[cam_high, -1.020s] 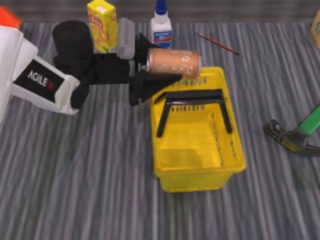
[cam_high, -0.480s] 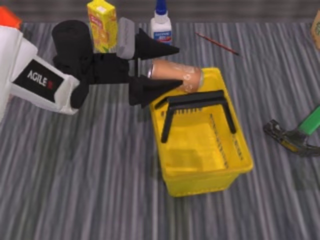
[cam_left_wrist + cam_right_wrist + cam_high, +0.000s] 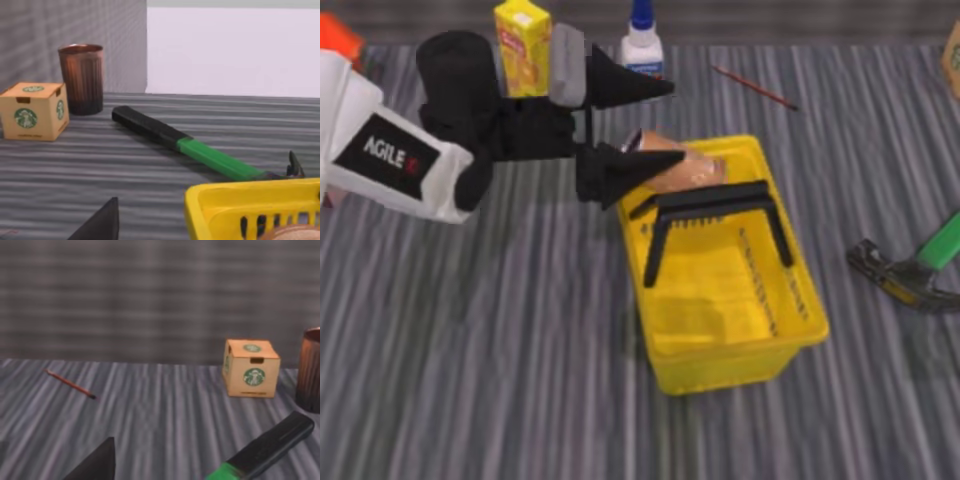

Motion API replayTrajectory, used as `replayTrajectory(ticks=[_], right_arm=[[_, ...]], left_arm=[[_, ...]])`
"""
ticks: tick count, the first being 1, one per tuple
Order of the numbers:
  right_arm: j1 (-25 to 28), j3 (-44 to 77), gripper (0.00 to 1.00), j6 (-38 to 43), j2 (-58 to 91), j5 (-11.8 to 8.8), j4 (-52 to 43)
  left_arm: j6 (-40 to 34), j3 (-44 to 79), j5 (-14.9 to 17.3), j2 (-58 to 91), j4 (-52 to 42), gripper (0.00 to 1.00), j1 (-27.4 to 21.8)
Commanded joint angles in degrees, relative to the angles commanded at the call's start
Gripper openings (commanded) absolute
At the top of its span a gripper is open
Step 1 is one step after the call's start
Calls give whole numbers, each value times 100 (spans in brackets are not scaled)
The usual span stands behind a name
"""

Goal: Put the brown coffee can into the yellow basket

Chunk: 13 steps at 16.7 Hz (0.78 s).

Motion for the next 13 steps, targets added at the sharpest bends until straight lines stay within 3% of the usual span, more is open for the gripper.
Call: replayTrajectory(ticks=[6,13], right_arm=[[565,1937,100,-924,1975,7,-1317],[1552,5349,100,-2560,5459,30,-3641]], left_arm=[[-295,-722,-995,-1610,-724,100,316],[-648,-2448,-2865,-5010,-2268,100,869]])
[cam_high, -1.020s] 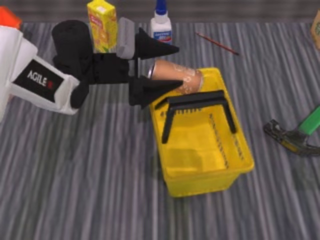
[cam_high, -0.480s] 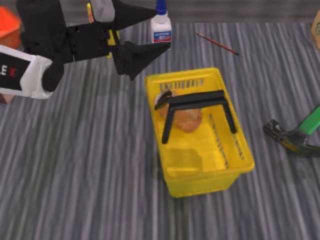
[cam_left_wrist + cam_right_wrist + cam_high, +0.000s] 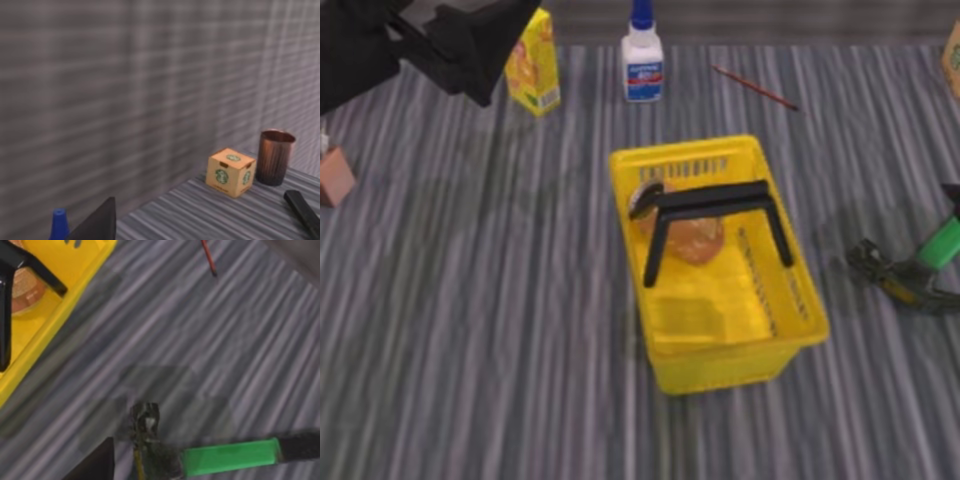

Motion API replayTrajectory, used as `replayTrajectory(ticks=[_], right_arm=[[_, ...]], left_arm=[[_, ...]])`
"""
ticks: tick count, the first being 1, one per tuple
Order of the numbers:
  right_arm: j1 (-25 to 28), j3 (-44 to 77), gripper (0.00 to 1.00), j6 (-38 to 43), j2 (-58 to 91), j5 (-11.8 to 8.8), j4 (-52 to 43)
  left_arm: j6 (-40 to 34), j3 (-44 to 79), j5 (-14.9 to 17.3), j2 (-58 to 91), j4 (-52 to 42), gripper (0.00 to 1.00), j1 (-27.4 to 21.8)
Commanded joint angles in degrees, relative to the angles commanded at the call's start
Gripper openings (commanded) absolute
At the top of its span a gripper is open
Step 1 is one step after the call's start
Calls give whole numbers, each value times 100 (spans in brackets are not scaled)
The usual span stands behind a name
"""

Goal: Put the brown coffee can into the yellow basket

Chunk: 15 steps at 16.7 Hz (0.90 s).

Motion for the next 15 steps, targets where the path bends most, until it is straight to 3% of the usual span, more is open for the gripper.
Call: replayTrajectory(ticks=[10,15], right_arm=[[1416,4768,100,-2304,4901,-1,-3274],[1895,6386,100,-3082,6546,1,-4370]], left_arm=[[70,-3244,-2834,-5563,-2487,100,650],[312,-4411,-3856,-7487,-3232,100,822]])
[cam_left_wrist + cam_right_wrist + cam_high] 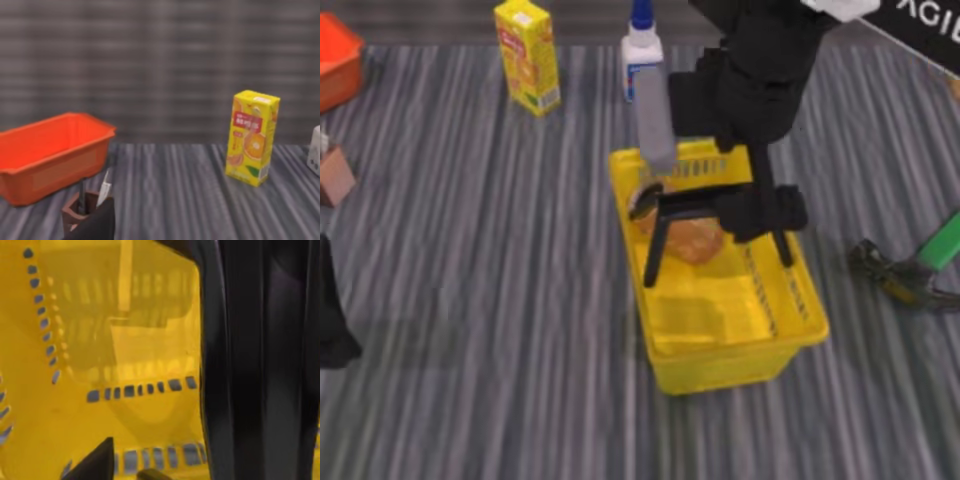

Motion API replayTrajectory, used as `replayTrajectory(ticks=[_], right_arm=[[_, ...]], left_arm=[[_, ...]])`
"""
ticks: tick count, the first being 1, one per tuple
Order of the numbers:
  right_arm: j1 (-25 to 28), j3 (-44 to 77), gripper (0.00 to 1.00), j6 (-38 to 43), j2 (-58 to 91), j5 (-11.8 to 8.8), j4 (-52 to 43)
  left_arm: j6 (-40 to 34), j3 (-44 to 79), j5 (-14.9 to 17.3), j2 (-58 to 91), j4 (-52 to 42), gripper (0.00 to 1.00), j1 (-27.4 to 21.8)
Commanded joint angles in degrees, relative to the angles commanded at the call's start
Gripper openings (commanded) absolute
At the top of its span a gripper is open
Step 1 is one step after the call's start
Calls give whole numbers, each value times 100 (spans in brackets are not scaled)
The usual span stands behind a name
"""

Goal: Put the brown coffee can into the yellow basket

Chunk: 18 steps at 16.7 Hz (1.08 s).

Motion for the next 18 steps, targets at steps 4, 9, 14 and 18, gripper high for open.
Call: replayTrajectory(ticks=[4,9,14,18], right_arm=[[199,679,100,-322,679,3,-450],[219,746,100,-355,746,3,-495],[216,418,100,-360,693,3,-220],[223,130,100,-352,652,2,27]], left_arm=[[141,-447,-417,-715,-244,100,59],[159,-493,-461,-789,-267,100,63],[159,-493,-461,-789,-267,100,63],[159,-493,-461,-789,-267,100,63]])
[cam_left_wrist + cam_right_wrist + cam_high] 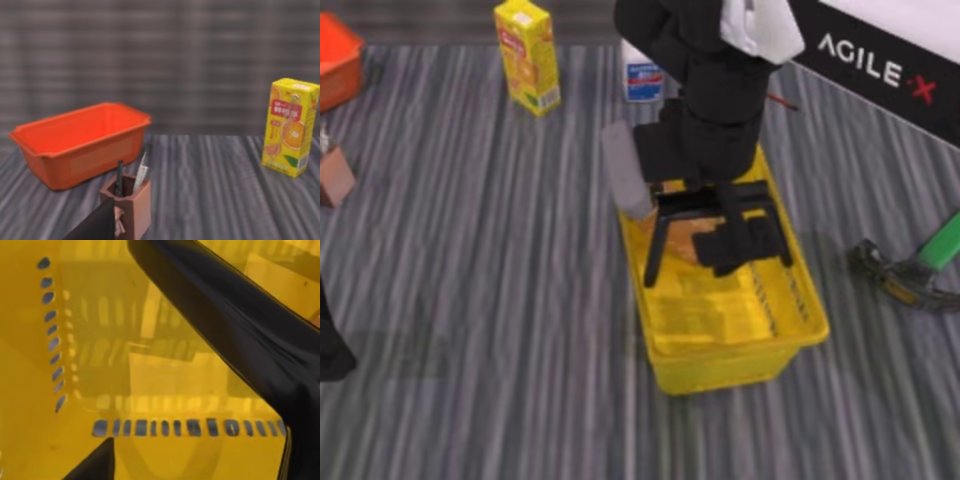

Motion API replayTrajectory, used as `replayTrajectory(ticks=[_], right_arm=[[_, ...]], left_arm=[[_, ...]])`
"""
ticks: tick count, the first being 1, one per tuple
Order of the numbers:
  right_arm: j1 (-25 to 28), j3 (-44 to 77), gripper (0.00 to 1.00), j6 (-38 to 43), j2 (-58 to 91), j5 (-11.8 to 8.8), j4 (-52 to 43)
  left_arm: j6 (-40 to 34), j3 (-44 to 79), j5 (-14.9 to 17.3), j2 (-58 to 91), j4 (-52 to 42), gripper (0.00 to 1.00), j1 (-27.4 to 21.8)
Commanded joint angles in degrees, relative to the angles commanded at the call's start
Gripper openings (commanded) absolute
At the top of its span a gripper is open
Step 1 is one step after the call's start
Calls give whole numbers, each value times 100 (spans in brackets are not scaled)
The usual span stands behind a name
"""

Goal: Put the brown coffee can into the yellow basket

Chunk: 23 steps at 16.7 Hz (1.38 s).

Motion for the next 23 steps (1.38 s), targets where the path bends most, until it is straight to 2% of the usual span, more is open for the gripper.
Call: replayTrajectory(ticks=[3,16,23], right_arm=[[0,0,100,0,0,0,0],[0,0,2,0,0,0,0],[0,0,0,0,0,0,0]], left_arm=[[0,0,0,0,0,100,0],[0,0,0,0,0,100,0],[0,0,0,0,0,100,0]])
